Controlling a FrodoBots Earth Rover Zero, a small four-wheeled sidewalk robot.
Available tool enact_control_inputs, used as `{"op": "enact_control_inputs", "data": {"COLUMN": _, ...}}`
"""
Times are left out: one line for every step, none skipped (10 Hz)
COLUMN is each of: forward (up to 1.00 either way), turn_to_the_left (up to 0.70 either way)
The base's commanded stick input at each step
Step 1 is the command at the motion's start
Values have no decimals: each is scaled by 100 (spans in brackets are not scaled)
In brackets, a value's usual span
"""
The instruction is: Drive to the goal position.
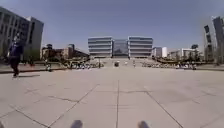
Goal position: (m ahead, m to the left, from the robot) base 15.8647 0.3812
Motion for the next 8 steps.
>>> {"op": "enact_control_inputs", "data": {"forward": 100, "turn_to_the_left": 0}}
{"op": "enact_control_inputs", "data": {"forward": 100, "turn_to_the_left": 0}}
{"op": "enact_control_inputs", "data": {"forward": 100, "turn_to_the_left": 0}}
{"op": "enact_control_inputs", "data": {"forward": 100, "turn_to_the_left": 0}}
{"op": "enact_control_inputs", "data": {"forward": 100, "turn_to_the_left": 0}}
{"op": "enact_control_inputs", "data": {"forward": 100, "turn_to_the_left": 0}}
{"op": "enact_control_inputs", "data": {"forward": 100, "turn_to_the_left": 0}}
{"op": "enact_control_inputs", "data": {"forward": 100, "turn_to_the_left": -2}}
